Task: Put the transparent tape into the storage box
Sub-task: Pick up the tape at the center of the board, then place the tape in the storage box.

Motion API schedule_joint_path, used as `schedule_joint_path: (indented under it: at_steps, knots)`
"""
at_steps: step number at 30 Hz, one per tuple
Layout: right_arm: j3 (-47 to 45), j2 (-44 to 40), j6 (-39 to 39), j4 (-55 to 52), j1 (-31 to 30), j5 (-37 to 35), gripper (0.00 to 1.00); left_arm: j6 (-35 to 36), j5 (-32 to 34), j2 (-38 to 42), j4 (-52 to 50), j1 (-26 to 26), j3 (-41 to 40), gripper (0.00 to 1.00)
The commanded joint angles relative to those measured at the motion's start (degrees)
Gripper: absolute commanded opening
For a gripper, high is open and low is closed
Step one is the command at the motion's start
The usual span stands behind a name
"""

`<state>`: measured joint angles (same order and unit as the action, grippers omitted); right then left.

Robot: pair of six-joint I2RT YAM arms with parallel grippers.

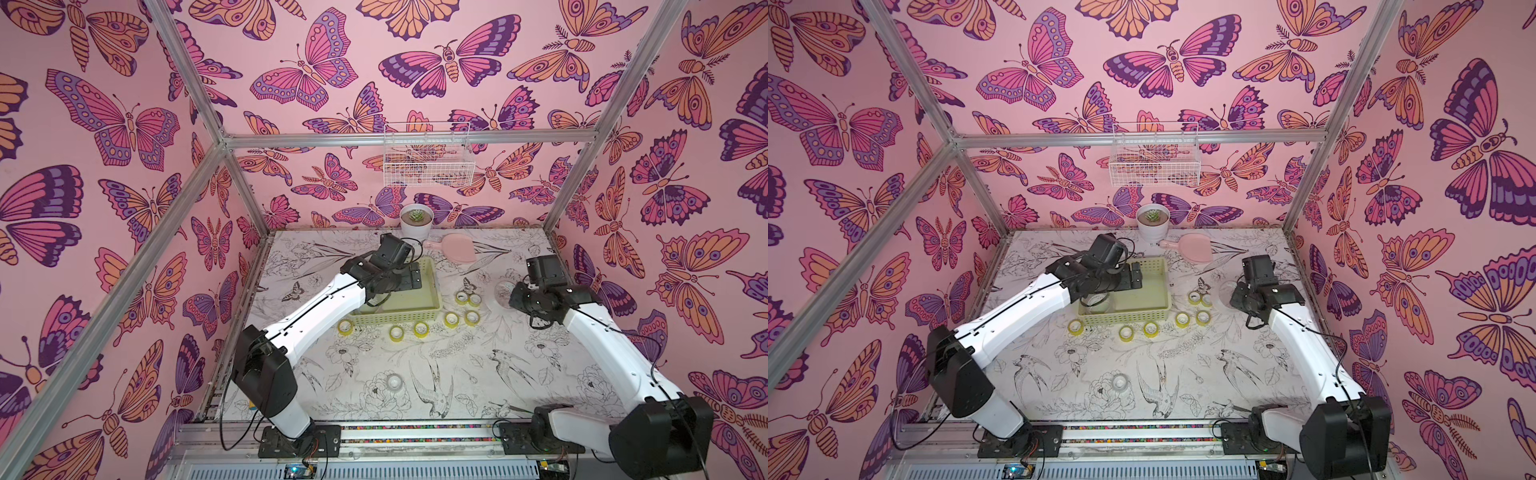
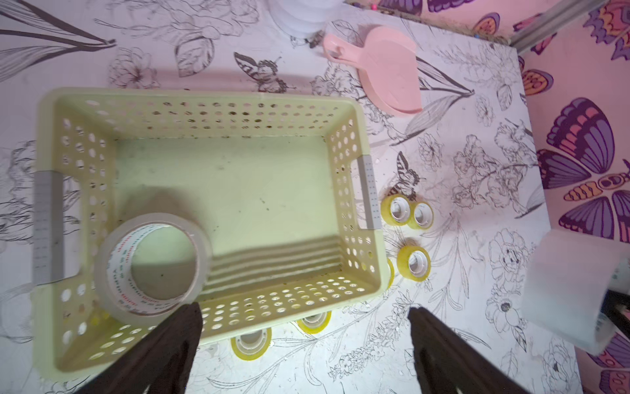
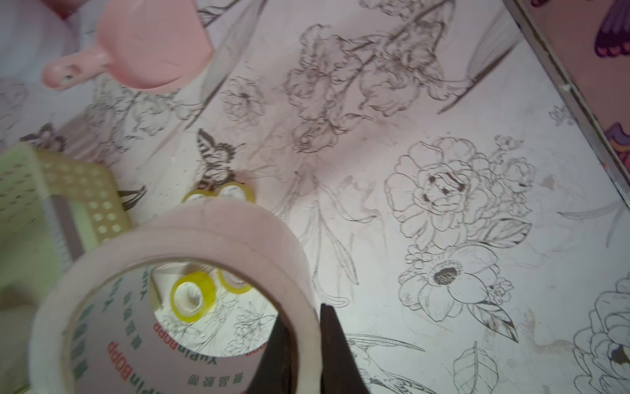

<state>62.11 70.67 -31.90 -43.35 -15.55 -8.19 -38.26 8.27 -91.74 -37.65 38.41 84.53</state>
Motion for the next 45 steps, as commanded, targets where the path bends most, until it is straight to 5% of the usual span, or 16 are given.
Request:
schedule_joint_path:
  at_steps: [1,12,23,37,45]
  knots:
    - [5.3,2.6,-0.6,-0.6,-6.4,-2.8,0.00,-1.7,2.9,4.1,1.4,-1.5,-3.6,1.00]
    - [25.8,25.6,3.2,-0.9,-23.6,-2.7,0.00,-2.9,4.2,17.7,1.9,-5.7,-15.8,1.00]
    - [37.3,42.3,5.3,-0.8,-26.9,1.7,0.00,-3.8,4.7,28.6,0.7,-8.9,-22.9,1.00]
    - [42.6,53.3,5.0,-2.7,-29.6,3.3,0.00,-3.3,3.9,30.8,-1.2,-10.3,-24.3,1.00]
    - [42.7,54.4,4.3,-3.6,-30.2,4.2,0.22,-2.0,2.7,29.0,-1.1,-10.6,-22.9,1.00]
